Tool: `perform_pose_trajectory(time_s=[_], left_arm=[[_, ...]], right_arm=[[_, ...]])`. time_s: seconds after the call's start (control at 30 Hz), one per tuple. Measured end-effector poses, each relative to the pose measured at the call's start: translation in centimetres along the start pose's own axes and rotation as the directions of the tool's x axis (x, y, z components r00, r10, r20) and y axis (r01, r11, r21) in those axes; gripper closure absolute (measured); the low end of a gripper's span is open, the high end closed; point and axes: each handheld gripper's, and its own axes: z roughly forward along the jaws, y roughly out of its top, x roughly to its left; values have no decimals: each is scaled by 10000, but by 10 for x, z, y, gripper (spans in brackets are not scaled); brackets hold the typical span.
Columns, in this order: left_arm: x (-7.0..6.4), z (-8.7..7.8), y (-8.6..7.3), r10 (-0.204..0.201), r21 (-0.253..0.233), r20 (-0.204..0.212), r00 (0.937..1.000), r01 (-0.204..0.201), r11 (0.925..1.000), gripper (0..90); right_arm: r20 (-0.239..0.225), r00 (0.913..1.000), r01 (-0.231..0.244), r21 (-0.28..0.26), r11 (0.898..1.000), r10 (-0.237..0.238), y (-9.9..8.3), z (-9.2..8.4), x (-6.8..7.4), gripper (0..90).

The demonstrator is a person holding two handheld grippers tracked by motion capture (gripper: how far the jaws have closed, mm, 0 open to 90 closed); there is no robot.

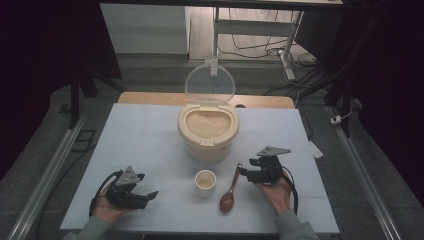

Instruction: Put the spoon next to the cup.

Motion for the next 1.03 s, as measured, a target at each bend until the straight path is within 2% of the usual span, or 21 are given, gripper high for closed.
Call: perform_pose_trajectory(time_s=[0.13,0.3,0.43,0.53,0.67,0.87,1.03], left_arm=[[0,-1,0,-69,-85,-48,10000,69,9999,209],[2,-3,-1,-179,-199,-90,9998,178,9996,207],[3,-4,-1,-301,-288,-74,9995,299,9991,206],[3,-4,-2,-370,-328,-55,9993,368,9988,203],[3,-5,-2,-443,-386,-38,9990,441,9983,200],[3,-5,-1,-492,-426,-13,9988,491,9979,198],[3,-6,-1,-549,-486,23,9985,550,9973,196]], right_arm=[[-188,9987,473,-212,9987,-477,-10,-22,-2,381],[-497,9968,595,-563,9966,-624,-26,-48,-10,381],[-331,9965,754,-541,9957,-773,-42,-61,-17,381],[-443,9970,610,-684,9958,-641,-51,-66,-23,379],[-324,9974,628,-641,9960,-649,-57,-70,-29,378],[-201,9953,929,-860,9920,-949,-55,-71,-26,379],[-223,9949,958,-929,9910,-983,-55,-72,-26,379]])
